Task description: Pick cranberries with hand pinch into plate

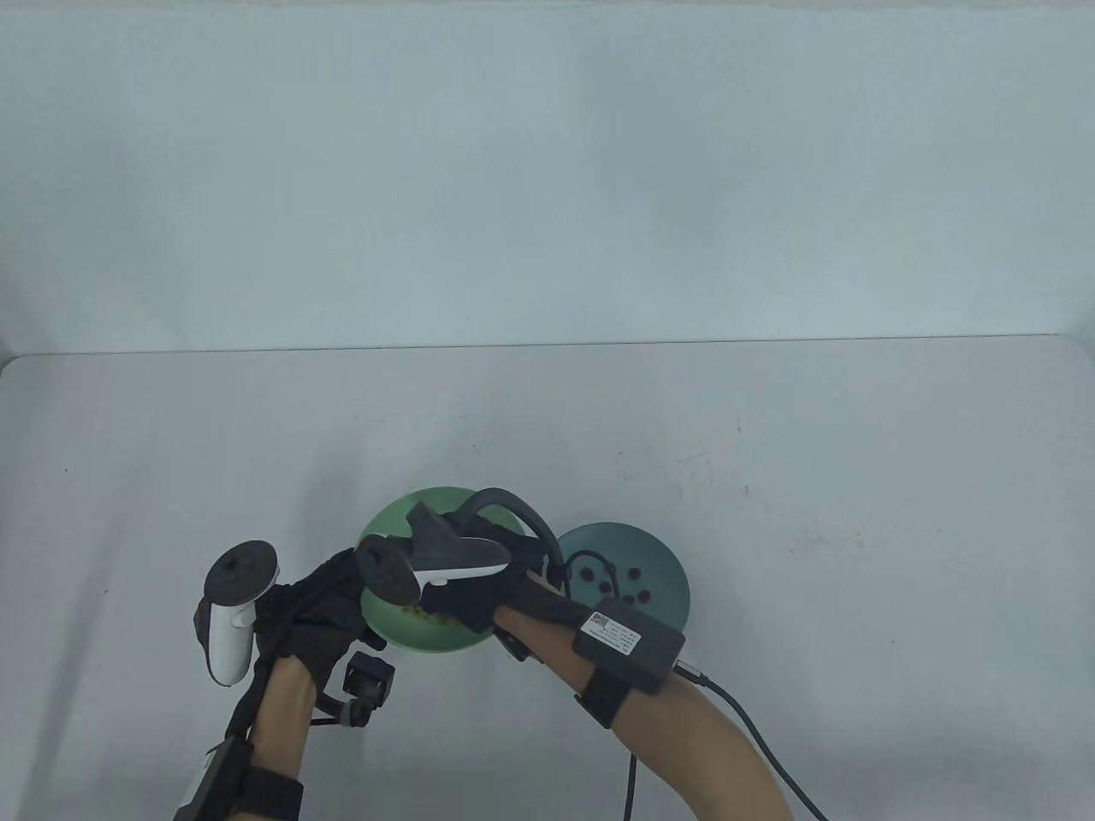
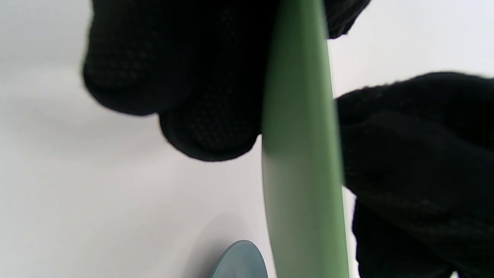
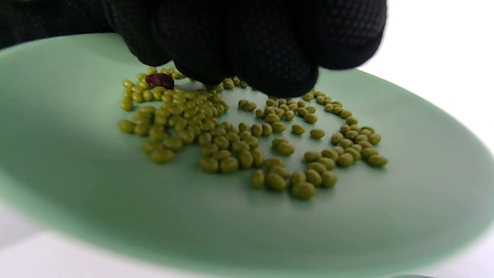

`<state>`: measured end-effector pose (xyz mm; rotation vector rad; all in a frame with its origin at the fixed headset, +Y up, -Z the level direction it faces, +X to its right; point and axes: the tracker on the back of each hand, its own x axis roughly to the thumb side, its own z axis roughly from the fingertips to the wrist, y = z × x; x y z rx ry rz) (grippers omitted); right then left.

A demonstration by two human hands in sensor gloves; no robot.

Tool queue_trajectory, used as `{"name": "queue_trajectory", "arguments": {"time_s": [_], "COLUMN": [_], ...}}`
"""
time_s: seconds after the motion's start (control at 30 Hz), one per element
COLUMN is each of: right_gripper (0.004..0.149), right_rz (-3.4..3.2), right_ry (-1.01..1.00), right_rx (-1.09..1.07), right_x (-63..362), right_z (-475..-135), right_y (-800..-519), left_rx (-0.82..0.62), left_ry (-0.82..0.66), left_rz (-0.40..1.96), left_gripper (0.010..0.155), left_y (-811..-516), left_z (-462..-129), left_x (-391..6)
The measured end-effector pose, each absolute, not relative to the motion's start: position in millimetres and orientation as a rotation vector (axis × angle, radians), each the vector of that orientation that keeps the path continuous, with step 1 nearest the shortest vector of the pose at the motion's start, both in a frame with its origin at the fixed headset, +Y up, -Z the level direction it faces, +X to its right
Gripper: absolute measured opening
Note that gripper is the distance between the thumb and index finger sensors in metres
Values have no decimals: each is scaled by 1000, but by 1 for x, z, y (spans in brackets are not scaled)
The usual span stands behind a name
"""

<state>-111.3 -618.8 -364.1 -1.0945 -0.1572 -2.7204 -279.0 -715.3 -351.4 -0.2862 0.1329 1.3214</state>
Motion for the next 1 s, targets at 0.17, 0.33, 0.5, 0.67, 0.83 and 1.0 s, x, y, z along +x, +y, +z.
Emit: {"name": "queue_trajectory", "arguments": {"time_s": [0.17,0.33,0.5,0.67,0.83,1.0], "right_gripper": [46,46,47,47,47,49], "right_rz": [-2701,-2677,-2638,-2614,-2633,-2641], "right_ry": [-152,-108,-62,-53,-96,-114], "right_rx": [-1099,-1098,-1101,-1111,-1122,-1135], "right_x": [-114,-115,-117,-120,-120,-120], "right_z": [-363,-360,-354,-350,-352,-353], "right_y": [-622,-624,-625,-626,-625,-626], "left_rx": [-290,-290,-284,-285,-285,-287], "left_ry": [132,133,134,133,127,123], "left_rz": [1316,1325,1317,1317,1323,1325], "left_gripper": [47,47,47,47,47,47], "left_y": [-716,-716,-716,-716,-715,-715], "left_z": [-351,-352,-352,-352,-352,-352], "left_x": [-279,-279,-279,-279,-278,-278]}}
